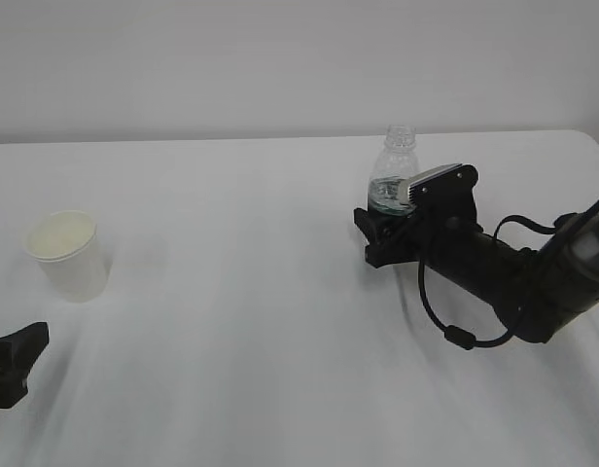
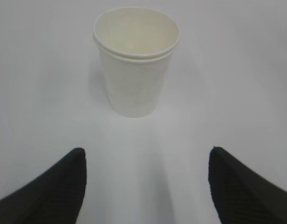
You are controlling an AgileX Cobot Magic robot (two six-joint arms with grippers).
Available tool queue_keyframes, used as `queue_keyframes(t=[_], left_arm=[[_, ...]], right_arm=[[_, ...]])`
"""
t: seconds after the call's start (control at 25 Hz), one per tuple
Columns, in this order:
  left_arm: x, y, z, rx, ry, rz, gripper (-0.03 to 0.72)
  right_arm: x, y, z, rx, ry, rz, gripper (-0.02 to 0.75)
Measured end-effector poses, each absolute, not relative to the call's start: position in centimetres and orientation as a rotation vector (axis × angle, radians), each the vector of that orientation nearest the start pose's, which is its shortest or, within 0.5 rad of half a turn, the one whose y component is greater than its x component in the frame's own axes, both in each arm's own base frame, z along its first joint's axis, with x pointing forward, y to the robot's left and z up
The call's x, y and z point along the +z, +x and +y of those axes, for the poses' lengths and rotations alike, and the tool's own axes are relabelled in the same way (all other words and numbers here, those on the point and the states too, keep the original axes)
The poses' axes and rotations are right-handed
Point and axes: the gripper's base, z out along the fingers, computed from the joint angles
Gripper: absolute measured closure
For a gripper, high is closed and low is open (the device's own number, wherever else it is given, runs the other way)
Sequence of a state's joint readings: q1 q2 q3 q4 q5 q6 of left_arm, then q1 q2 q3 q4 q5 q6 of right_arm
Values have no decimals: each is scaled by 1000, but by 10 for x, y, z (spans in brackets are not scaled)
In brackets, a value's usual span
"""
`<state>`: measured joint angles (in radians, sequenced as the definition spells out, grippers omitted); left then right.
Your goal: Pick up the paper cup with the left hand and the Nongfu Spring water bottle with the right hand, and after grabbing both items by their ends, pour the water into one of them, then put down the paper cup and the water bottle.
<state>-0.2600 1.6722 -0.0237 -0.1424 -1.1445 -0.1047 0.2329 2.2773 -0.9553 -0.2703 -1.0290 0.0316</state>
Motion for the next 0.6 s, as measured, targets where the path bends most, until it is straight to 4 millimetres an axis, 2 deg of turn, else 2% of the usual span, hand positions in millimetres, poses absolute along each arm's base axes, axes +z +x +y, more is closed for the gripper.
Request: queue_keyframes(t=[0.12, 0.48, 0.6], left_arm=[[113, 171, -33, -145, 12, 1991, 101], [113, 171, -33, -145, 12, 1991, 101], [113, 171, -33, -145, 12, 1991, 101]], right_arm=[[64, 386, 114, 300, -485, 1732, 251], [63, 386, 115, 307, -504, 1728, 265], [63, 386, 115, 307, -504, 1728, 295]])
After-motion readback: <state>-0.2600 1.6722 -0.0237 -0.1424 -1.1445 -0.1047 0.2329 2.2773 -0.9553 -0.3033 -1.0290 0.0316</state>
